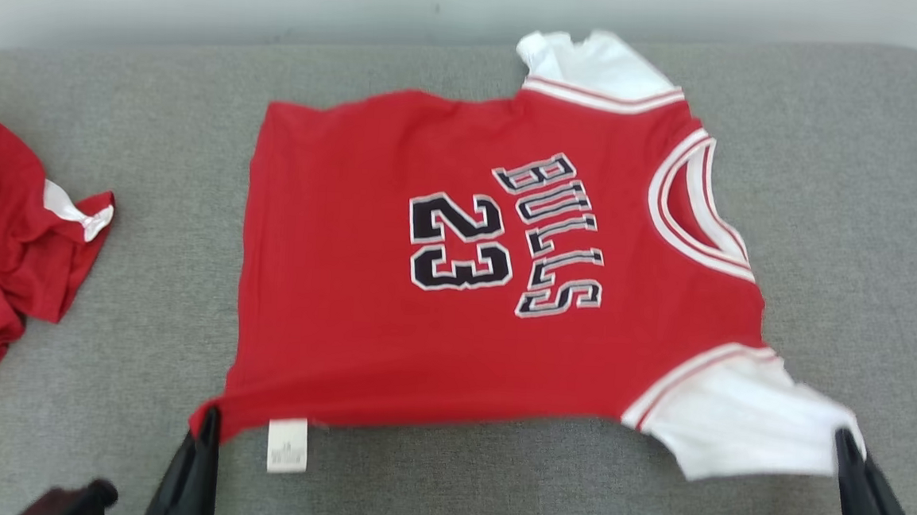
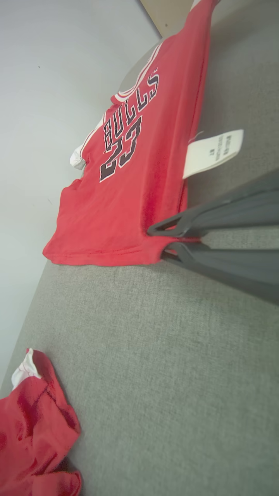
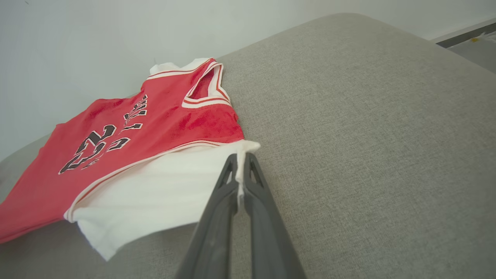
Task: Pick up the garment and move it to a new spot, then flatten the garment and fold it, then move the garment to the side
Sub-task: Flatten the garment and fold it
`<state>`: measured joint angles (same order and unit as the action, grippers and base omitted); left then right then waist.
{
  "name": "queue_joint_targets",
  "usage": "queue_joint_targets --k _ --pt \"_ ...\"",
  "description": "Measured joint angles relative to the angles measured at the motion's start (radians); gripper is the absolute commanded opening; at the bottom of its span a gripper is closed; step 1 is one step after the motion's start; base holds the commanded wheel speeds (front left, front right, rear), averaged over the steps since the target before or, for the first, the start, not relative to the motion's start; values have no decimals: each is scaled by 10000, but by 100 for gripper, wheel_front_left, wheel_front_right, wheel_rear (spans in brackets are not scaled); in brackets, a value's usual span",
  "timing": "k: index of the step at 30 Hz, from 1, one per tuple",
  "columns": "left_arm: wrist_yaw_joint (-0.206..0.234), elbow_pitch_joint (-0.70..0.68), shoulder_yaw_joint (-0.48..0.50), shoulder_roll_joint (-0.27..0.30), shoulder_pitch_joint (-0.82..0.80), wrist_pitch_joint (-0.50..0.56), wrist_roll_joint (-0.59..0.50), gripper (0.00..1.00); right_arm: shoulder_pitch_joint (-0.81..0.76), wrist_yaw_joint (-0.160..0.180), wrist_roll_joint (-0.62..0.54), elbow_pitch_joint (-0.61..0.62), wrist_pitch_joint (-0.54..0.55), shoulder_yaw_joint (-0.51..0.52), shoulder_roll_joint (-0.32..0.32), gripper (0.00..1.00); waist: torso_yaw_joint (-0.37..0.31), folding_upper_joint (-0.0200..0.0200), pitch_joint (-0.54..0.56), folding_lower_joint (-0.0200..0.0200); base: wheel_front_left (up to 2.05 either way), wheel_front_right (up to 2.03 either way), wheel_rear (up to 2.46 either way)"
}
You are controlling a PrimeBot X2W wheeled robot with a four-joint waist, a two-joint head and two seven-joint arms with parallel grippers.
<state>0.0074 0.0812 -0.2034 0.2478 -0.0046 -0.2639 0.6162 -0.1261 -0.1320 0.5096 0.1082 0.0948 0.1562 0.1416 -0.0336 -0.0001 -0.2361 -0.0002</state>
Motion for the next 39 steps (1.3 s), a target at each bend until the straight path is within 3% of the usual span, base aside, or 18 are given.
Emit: queue_joint_targets --k 9,16,26,38,39 --pt "-531 217 464 -698 1025 0 -690 0 -1849 0 -295 485 769 -58 -500 0 311 1 300 1 0 0 0" --pt "-798 305 476 -903 1011 0 -1254 0 -1575 0 -242 541 825 -61 -662 0 430 1 387 1 0 0 0" --pt "-1032 688 244 -765 -183 58 -1670 0 789 0 65 -378 1137 -368 52 0 390 2 208 2 0 0 0" --pt "-1210 1862 -96 -548 -2303 199 -1783 0 4185 0 10 -3294 1016 -941 556 0 506 3 -403 3 0 0 0" --pt "-1210 2002 -86 -516 -2411 171 -1799 0 4392 0 12 -3551 836 -974 560 15 501 3 -431 4 0 0 0"
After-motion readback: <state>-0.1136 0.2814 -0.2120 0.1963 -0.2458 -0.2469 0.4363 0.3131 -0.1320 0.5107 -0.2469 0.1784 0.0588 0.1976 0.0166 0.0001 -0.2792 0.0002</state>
